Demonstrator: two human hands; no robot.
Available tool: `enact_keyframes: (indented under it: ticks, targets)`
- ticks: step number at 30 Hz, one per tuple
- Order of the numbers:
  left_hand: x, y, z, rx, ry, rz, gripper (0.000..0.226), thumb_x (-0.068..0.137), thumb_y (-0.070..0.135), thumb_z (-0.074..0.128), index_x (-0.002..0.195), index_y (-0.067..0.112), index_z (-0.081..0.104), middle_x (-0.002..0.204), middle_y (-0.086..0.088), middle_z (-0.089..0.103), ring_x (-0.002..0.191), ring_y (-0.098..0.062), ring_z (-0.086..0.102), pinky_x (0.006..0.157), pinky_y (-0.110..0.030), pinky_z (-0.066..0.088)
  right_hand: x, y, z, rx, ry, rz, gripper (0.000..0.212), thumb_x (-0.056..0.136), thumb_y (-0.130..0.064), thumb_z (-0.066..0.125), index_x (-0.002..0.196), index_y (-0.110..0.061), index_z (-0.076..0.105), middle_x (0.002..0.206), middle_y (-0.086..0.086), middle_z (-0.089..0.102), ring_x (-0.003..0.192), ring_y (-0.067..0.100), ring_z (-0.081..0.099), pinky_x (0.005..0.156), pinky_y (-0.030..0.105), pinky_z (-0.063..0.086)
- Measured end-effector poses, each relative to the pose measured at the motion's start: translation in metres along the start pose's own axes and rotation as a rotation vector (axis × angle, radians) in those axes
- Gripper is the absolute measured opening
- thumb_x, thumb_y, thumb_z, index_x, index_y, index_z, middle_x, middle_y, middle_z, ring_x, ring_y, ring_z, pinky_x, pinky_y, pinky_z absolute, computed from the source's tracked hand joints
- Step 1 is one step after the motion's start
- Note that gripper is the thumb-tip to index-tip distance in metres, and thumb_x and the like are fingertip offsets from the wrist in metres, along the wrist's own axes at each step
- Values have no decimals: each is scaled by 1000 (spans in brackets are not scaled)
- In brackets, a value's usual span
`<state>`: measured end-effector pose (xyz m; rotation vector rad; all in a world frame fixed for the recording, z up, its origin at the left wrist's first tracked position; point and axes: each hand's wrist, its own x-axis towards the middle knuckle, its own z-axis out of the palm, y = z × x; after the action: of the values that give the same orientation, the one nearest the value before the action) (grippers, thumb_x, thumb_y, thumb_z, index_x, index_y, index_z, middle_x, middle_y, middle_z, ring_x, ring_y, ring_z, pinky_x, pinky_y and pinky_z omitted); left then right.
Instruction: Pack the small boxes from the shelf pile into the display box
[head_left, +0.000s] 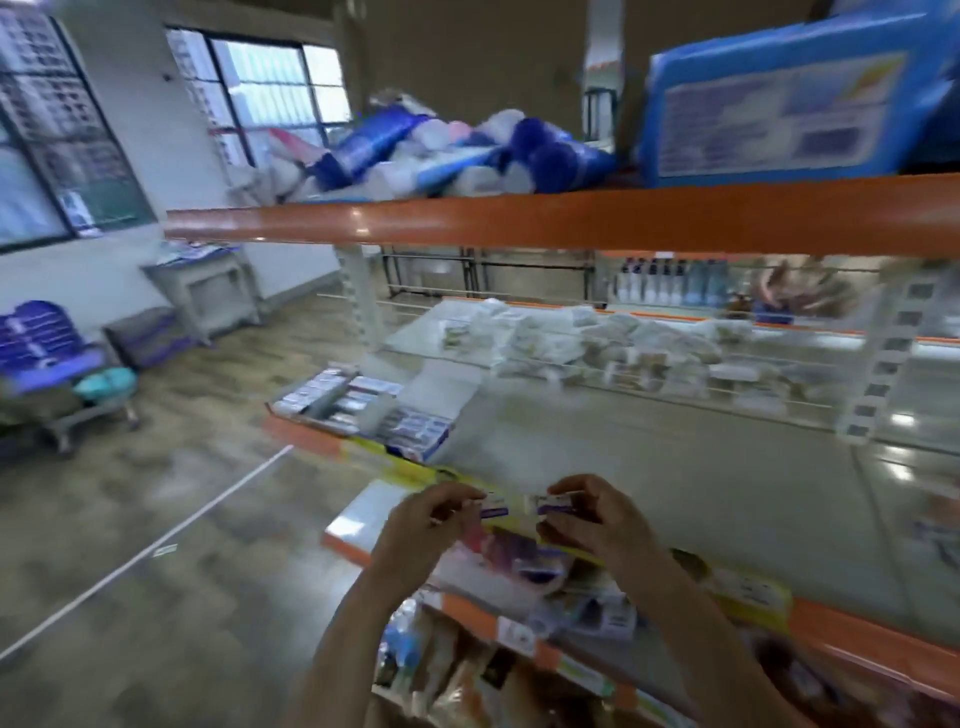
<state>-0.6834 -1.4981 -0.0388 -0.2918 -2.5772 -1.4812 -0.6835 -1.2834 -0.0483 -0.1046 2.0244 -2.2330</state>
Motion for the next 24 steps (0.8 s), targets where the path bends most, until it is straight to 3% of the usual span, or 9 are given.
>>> enact_keyframes:
  ticks: [3,5,8,11,15,17,20,24]
  targets:
    - [-1,-27,-46,11,43,-26,18,85,11,66,91,27,70,85,9,70,74,5,60,66,-7,41,17,3,51,-67,-14,-50,21,80,13,61,92,-5,58,67,-2,67,58,8,63,59,18,51]
    - [2,-44,-68,0,83,-37,18,85,11,66,88,29,70,81,8,70,73,6,59,64,-6,40,29,7,76,-62,-19,-38,21,80,12,62,90,-6,57,65,0,65,55,13,59,54,20,49]
    - [9,-69,-93,-2,109,-37,27,86,12,65,83,39,67,78,19,68,71,8,59,63,-5,39,48,10,103,-80,-8,-26,19,81,10,63,87,-8,58,65,7,63,56,23,55,53,30,45]
    - [21,-93,-115,-5,101,-38,34,88,16,63,79,48,66,82,24,68,74,8,60,64,-4,39,76,11,124,-217,10,-95,23,78,2,69,83,-19,62,66,-4,67,58,5,62,56,16,48]
    - [51,-122,-141,6,67,-57,30,90,23,60,87,53,64,91,25,68,84,5,61,71,-6,42,122,7,153,-228,-28,-93,21,80,-1,69,85,-20,63,72,-2,66,67,15,65,58,23,51]
    - [73,-135,-151,-34,62,-58,30,90,21,61,87,50,66,91,22,68,85,2,62,72,-10,45,147,5,166,-255,-12,-142,19,79,-2,71,84,-20,64,69,-4,66,64,14,66,57,23,52]
    - [106,-147,-164,-98,68,-32,24,88,15,62,90,38,68,90,14,70,84,-4,64,73,-18,49,179,-1,180,-362,26,-201,21,78,-7,72,79,-25,62,63,-9,62,57,4,61,53,14,47]
    - [143,-162,-175,-186,79,4,14,83,17,63,91,27,67,85,15,71,76,1,65,65,-9,45,220,-2,188,-612,30,-219,21,78,-17,74,81,-29,59,73,-10,58,65,7,58,63,21,48]
